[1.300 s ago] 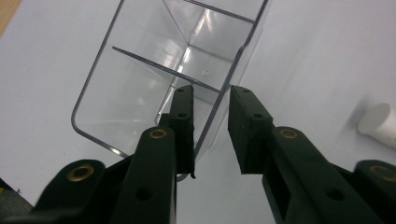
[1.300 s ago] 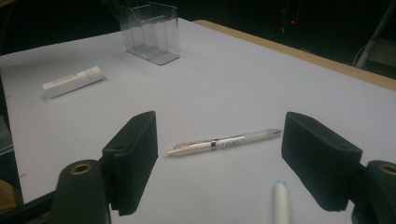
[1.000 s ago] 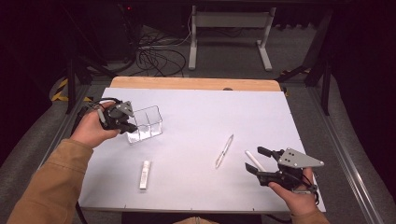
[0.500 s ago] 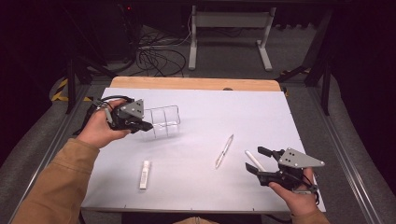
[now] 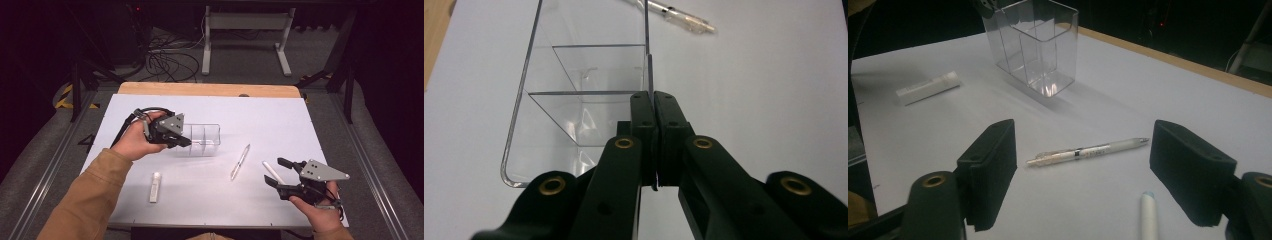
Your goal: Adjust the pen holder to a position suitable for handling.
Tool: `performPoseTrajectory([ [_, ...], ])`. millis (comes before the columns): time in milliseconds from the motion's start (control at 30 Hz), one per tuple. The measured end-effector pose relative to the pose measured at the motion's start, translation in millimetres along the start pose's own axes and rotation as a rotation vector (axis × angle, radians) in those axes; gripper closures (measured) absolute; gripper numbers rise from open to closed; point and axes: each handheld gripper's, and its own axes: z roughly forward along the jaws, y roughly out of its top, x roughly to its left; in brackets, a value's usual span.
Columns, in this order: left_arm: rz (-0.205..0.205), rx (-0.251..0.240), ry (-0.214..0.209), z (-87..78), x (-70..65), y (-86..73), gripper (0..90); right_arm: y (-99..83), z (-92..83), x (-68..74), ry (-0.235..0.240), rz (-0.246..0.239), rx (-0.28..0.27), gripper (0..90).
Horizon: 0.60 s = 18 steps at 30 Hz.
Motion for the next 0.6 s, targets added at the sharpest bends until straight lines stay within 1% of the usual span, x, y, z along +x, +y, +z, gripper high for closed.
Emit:
performPoseTrajectory([
  [100, 0.011, -0.009, -0.018, 8.2, 0.8, 6.3, 88.4, -0.7, -1.3, 0.3, -0.005, 0.004, -0.001, 27.8],
  [200, 0.012, -0.015, -0.036, 15.1, 2.6, 8.0, 88.4, -1.4, -4.1, 0.2, -0.011, 0.003, -0.002, 27.8],
  [300, 0.013, 0.0, -0.052, 21.6, 5.5, 6.5, 88.3, -2.0, -6.6, 0.5, -0.017, 0.009, -0.005, 27.8],
  [333, 0.005, 0.008, -0.049, 24.0, 7.8, 4.5, 88.1, -2.2, -6.8, 0.4, -0.018, 0.008, -0.005, 27.8],
  [433, -0.003, -0.002, -0.06, 24.2, 9.8, 2.3, 87.8, -2.7, -6.8, 0.7, -0.021, 0.007, -0.001, 27.8],
  [600, -0.009, 0.014, -0.06, 24.6, 14.7, -1.8, 86.9, -2.9, -6.1, 1.4, -0.018, 0.006, 0.001, 27.7],
])
